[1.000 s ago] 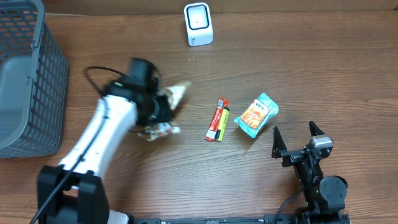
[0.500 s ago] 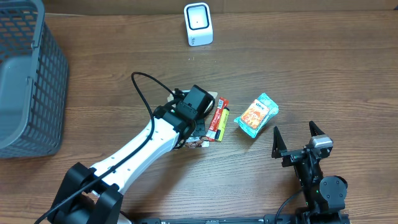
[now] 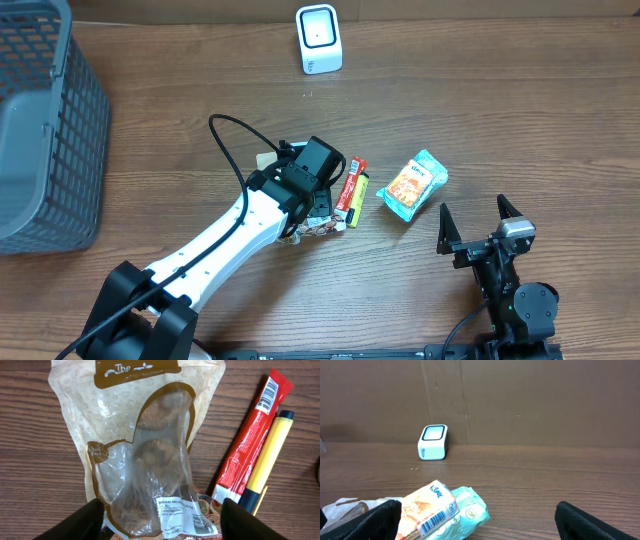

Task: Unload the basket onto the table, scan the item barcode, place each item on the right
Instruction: 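Lower the snack bag onto the table, open and withdraw left gripper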

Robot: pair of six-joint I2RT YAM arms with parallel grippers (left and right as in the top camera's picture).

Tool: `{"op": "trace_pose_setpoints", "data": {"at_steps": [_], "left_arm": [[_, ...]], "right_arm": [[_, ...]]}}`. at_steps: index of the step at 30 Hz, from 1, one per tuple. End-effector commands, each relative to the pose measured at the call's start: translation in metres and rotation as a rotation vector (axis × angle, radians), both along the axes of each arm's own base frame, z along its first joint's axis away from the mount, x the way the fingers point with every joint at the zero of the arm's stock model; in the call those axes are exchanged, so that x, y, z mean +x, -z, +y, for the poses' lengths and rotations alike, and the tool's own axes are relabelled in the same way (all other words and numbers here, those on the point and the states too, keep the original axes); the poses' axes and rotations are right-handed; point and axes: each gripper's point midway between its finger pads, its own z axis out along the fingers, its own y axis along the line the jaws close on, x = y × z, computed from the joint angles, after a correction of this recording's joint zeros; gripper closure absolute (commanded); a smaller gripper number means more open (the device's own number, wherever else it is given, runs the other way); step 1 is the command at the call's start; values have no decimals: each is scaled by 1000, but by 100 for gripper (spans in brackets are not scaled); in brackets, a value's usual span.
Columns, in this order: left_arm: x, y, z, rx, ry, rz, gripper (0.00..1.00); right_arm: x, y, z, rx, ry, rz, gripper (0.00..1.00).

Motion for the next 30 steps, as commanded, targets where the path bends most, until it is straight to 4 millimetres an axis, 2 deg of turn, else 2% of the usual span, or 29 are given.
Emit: {"op": "trace_pose_setpoints", "data": {"at_steps": [1, 7, 10, 12, 17, 19, 21, 24, 30], "left_arm": [[-2, 0, 0, -10, 21, 9, 40], [-16, 12, -8, -12, 50, 72, 48], [-24, 30, -3, 32, 51, 134, 64], [-28, 46, 0, 63, 48, 179, 69], [-41, 82, 1, 95, 52, 295, 63], [-41, 86, 2, 93, 47, 315, 60], [-37, 83, 5, 92, 35, 320, 59], [-28, 67, 13, 108, 20, 314, 59], [1, 14, 34, 172, 23, 234, 59]], "right_arm": [[1, 4, -2, -4, 12, 3, 0], [1, 4, -2, -4, 12, 3, 0], [1, 3, -2, -4, 12, 2, 0], [1, 3, -2, -4, 12, 2, 0], [1, 4, -2, -4, 12, 3, 0], [1, 4, -2, -4, 12, 3, 0], [1, 4, -2, -4, 12, 3, 0], [1, 3, -2, -4, 12, 2, 0], [1, 4, -2, -4, 12, 3, 0]]}}
